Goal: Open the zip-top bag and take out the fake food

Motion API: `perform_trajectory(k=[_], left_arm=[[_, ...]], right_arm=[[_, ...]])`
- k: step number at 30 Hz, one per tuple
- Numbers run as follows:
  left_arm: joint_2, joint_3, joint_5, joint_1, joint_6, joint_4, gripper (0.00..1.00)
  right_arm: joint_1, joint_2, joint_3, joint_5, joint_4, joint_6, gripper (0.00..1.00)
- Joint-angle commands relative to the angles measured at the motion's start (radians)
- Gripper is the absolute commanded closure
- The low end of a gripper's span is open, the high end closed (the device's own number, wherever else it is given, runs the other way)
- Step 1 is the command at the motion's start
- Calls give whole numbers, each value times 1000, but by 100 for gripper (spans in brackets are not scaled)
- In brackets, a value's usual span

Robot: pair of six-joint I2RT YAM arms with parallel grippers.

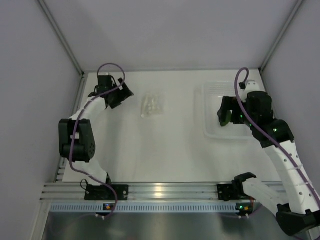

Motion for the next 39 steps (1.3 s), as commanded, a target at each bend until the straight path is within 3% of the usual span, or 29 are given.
perform_trajectory(k=[1, 9, 14, 19, 31, 39], left_arm=[[-213, -30, -163, 2, 40, -24, 2], [-579, -61, -206, 1, 163, -259, 2], [-842, -38, -319, 1, 286, -435, 2], [-1070, -19, -281, 1, 378, -517, 2], [-1396, -39, -275, -25, 392, -741, 2], [-1473, -96, -276, -84, 375, -772, 2]], right_arm=[[12, -62, 1, 38, 55, 2, 0], [12, -221, -22, 84, 2, 10, 1], [12, -293, -11, 111, -73, -1, 1], [12, -359, 32, 128, -146, -19, 1], [12, -483, 52, 164, -223, -41, 1], [12, -554, -17, 157, -208, -33, 1]])
